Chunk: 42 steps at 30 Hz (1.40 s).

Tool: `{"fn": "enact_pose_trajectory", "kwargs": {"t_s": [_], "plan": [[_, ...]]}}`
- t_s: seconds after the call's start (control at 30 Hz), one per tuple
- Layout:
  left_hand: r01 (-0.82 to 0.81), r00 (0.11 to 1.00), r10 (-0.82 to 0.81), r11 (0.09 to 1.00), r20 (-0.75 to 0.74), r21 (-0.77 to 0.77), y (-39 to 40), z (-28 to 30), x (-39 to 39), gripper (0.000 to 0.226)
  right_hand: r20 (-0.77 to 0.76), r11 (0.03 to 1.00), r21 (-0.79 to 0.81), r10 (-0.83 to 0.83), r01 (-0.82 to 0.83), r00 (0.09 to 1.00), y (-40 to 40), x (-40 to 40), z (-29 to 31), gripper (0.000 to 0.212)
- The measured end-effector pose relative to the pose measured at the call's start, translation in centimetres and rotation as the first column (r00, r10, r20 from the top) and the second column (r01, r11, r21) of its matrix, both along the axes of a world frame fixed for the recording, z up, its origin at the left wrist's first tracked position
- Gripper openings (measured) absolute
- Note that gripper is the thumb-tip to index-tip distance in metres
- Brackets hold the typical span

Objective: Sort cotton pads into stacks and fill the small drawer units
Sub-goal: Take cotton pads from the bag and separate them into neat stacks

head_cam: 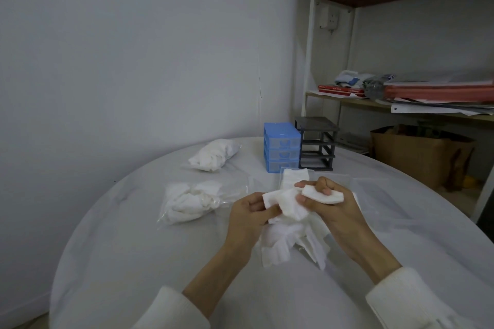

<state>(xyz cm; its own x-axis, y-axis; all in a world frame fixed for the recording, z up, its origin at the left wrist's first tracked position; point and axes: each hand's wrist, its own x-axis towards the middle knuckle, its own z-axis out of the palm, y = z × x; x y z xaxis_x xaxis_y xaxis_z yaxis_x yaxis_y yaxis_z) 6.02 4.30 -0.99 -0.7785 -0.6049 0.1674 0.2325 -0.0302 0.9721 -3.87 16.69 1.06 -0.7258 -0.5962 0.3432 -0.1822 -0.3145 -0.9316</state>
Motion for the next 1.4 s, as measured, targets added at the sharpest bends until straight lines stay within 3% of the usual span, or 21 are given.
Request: {"fn": "enact_pose_trajectory", "kwargs": {"t_s": [0.13,0.4,0.8,0.97,1.13,1.4], "plan": [[0.057,0.998,-0.057,0.998,0.007,0.021,0.1,0.2,0.2,0.016,0.011,0.999,0.025,0.025,-0.025,1.000,-0.2,0.1,-0.2,0.048],[0.137,0.990,-0.136,0.990,-0.024,0.035,0.9,0.8,0.1,0.020,-0.122,0.986,0.025,-0.161,0.166,0.979,-0.4,-0.1,-0.4,0.046],[0.103,0.995,-0.103,0.986,-0.006,0.134,1.3,1.4,0.1,0.025,-0.231,0.972,0.031,-0.221,0.234,0.948,-0.8,0.1,-1.1,0.046],[0.131,0.991,-0.128,0.981,-0.029,0.146,1.4,1.4,0.1,0.016,-0.225,0.972,0.026,-0.222,0.233,0.949,-0.9,0.1,-1.3,0.045],[0.090,0.996,-0.089,0.993,-0.004,0.076,1.5,1.1,0.1,0.029,-0.213,0.972,0.050,-0.214,0.229,0.953,-1.1,0.1,-1.6,0.044],[0.081,0.996,-0.078,0.993,-0.035,0.087,1.3,0.8,0.0,0.016,-0.140,0.977,0.076,-0.190,0.201,0.972,-1.0,0.3,-1.4,0.041]]}}
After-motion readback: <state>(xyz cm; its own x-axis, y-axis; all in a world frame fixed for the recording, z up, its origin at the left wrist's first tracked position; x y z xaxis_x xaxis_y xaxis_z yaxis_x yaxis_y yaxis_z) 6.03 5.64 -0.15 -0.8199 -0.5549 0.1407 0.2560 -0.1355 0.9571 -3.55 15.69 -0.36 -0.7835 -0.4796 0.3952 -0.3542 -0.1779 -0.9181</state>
